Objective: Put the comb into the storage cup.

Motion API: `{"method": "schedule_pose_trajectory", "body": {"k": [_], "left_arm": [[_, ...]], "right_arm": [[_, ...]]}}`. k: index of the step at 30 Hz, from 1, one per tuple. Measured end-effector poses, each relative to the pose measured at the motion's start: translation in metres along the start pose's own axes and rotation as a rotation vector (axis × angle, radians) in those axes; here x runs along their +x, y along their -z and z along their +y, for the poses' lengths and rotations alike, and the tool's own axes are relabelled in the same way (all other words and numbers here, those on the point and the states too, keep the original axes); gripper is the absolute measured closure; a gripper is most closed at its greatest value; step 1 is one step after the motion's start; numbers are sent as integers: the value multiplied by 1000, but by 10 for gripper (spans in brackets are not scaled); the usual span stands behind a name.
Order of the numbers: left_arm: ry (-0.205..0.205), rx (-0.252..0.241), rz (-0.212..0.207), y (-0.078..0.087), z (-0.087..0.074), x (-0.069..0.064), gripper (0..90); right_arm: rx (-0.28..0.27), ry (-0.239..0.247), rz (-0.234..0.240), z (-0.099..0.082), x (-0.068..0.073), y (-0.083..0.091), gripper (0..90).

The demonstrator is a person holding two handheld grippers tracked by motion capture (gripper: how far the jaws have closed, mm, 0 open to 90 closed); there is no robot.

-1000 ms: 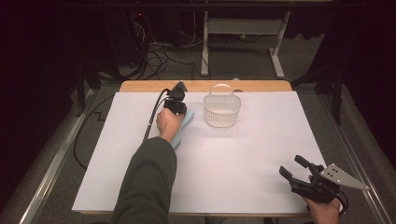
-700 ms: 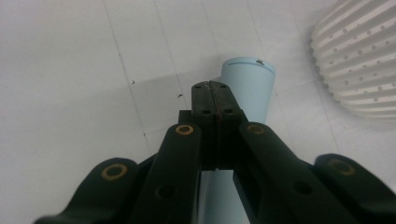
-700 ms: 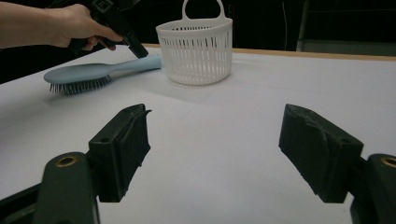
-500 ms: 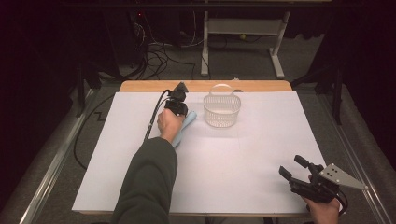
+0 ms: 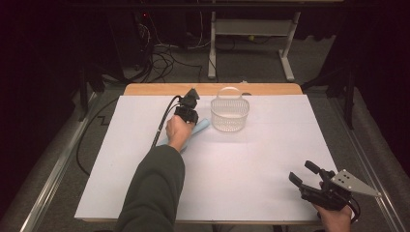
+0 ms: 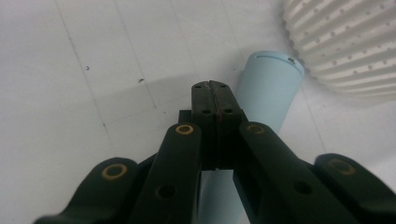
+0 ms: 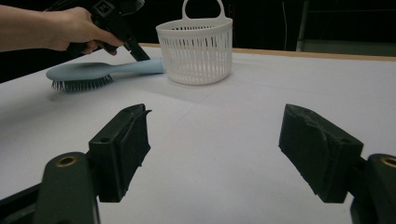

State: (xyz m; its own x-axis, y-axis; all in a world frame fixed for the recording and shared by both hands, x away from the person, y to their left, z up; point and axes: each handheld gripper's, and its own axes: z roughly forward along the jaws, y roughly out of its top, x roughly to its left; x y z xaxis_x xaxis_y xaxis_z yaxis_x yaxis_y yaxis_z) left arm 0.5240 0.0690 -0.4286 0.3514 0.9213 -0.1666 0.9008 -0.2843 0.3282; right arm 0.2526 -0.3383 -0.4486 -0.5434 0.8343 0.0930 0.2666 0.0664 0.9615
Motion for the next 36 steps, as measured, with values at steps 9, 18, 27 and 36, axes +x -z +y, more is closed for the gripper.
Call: {"method": "schedule_pose_trajectory", "body": {"k": [9,18,27,36], "left_arm": [[-29,13,-16,0,-5,-8,884],[-55,25,-32,0,-10,-16,885],[-60,23,-42,0,-19,-19,885],[-88,18,-44,5,-22,-26,885]], "right_arm": [[2,-1,-2,0,0,0,247],[1,1,-3,0,0,0,247],[3,0,-3,0,0,0,246],[5,1,-3,0,0,0,247]]}}
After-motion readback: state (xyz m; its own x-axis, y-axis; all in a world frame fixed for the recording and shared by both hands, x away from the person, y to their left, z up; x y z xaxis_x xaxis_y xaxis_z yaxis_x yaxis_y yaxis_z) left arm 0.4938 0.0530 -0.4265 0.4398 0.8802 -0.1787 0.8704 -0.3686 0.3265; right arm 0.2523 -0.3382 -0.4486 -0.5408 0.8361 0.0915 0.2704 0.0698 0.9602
